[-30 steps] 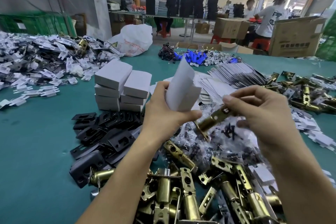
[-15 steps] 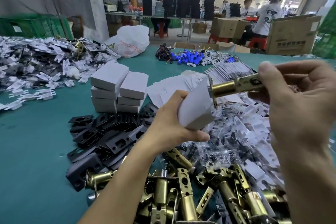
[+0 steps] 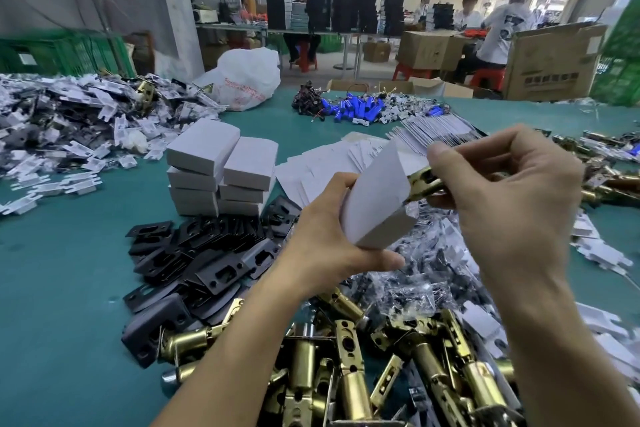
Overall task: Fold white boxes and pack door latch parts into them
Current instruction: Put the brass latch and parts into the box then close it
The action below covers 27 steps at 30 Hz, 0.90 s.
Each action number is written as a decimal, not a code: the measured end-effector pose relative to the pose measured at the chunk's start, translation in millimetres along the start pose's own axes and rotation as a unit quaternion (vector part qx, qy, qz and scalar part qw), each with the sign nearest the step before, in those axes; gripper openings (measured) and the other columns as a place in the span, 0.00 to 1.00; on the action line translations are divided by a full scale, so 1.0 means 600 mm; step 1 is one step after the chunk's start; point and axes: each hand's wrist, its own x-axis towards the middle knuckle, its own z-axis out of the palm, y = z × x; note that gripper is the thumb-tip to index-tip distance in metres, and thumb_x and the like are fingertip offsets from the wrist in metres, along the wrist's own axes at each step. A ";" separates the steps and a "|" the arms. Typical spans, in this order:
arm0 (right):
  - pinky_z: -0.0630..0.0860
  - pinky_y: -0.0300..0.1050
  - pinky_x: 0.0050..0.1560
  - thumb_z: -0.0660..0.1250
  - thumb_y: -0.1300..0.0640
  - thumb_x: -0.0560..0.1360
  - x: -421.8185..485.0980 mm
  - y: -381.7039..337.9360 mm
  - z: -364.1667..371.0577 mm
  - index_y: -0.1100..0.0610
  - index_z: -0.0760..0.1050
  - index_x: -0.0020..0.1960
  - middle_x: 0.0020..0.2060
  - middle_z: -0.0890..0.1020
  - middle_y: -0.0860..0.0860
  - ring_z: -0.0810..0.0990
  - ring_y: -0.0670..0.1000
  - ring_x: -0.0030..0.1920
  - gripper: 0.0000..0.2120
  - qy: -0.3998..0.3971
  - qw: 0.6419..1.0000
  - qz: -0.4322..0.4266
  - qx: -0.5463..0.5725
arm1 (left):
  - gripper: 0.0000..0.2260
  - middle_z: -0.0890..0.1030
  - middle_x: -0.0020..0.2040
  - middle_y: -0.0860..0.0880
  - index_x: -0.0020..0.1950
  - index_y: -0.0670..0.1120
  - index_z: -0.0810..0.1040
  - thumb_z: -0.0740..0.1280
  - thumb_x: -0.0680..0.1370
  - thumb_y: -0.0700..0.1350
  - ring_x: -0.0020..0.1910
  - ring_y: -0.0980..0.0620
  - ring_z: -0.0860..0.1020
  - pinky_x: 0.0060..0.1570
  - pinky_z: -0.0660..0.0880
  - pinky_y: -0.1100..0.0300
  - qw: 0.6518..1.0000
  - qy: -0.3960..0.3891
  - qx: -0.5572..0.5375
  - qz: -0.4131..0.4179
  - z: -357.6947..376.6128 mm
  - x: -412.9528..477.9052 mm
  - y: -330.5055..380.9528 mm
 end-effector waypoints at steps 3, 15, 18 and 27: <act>0.82 0.50 0.35 0.77 0.54 0.70 -0.010 0.002 0.014 0.51 0.79 0.37 0.29 0.82 0.45 0.83 0.45 0.31 0.08 -0.040 0.998 0.005 -0.045 | 0.36 0.79 0.55 0.58 0.64 0.60 0.71 0.84 0.60 0.51 0.51 0.56 0.80 0.42 0.82 0.54 1.000 -0.009 -0.024 -0.003 0.001 0.000 0.004; 0.75 0.53 0.33 0.67 0.49 0.79 -0.005 0.009 0.018 0.51 0.82 0.38 0.31 0.83 0.53 0.78 0.54 0.32 0.13 -0.087 0.993 -0.021 -0.072 | 0.33 0.79 0.54 0.51 0.66 0.54 0.73 0.77 0.62 0.47 0.50 0.51 0.80 0.44 0.81 0.54 0.995 0.004 -0.097 -0.033 -0.001 0.006 -0.001; 0.77 0.50 0.34 0.66 0.50 0.79 0.012 0.025 -0.001 0.50 0.82 0.38 0.32 0.83 0.49 0.80 0.51 0.33 0.13 -0.058 0.996 0.020 -0.067 | 0.22 0.79 0.51 0.45 0.57 0.53 0.76 0.73 0.63 0.46 0.44 0.48 0.80 0.39 0.82 0.52 0.985 0.028 -0.164 -0.047 -0.004 0.007 0.004; 0.72 0.30 0.30 0.69 0.57 0.78 0.007 0.096 -0.011 0.49 0.79 0.46 0.42 0.82 0.47 0.80 0.40 0.36 0.04 -0.390 0.860 0.137 -0.301 | 0.21 0.84 0.49 0.41 0.55 0.46 0.80 0.75 0.64 0.49 0.45 0.42 0.84 0.34 0.82 0.45 0.925 0.117 -0.360 -0.038 -0.018 0.005 0.012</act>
